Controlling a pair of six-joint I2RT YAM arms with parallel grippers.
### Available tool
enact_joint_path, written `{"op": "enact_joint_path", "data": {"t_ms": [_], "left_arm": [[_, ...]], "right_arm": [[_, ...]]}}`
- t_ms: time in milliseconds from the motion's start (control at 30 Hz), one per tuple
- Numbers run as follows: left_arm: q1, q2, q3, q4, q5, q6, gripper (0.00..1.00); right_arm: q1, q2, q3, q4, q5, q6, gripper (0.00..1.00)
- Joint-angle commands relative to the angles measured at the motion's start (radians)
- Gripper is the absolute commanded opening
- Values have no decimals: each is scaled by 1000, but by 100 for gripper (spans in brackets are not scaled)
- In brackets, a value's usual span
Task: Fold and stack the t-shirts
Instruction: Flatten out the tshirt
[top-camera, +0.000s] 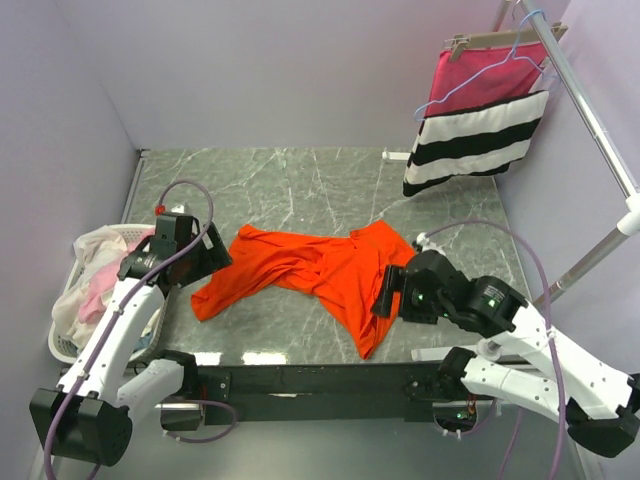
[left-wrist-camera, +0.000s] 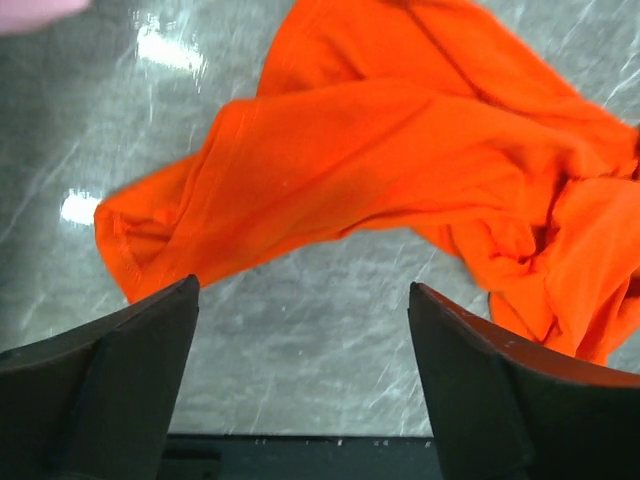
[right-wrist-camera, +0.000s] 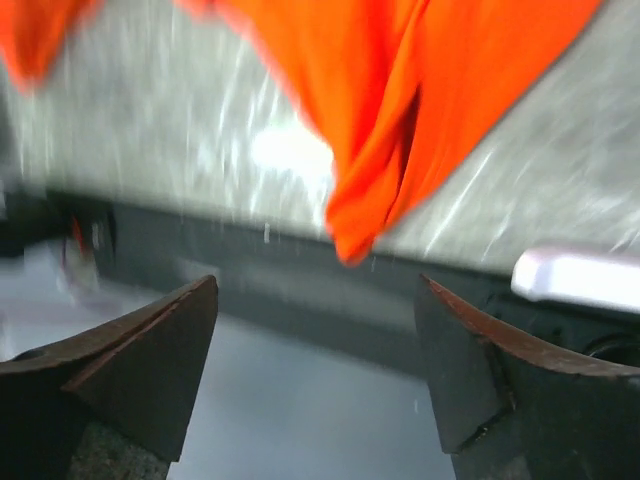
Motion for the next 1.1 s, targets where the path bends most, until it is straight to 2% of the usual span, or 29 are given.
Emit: {"op": "enact_joint_path", "data": {"t_ms": [0,67,100,167,267,367,600,767,1067], "left_arm": [[-1,19,57,133,-52,-7,94],[-1,47,62,188,-84,-7,95],[-1,83,71,243,-78,-12,95],[-1,132,82,297,-55,-19,94],[-1,252,74,417,-46,-21,91],[-1,330,105,455,-80,-10,91],[-3,528,132,546,-55,-24,90],[-3,614,149,592,-49,-21,90],[-3,731,200,642,-31,-16,88]], "right_arm": [[-36,128,81,44,374,78,87],[-82,232,77,112,419,46,88],[-158,264,74,137,418,4,88],[-228,330,48,277,386,-55,86],[-340,419,73,391,358,-152,84],[-375,526,141,459,393,-247,84],[-435,793,276,550,302,-425,84],[-482,951,365,580,262,-459,85],[-568,1082,445,600,196,-498,85]]}}
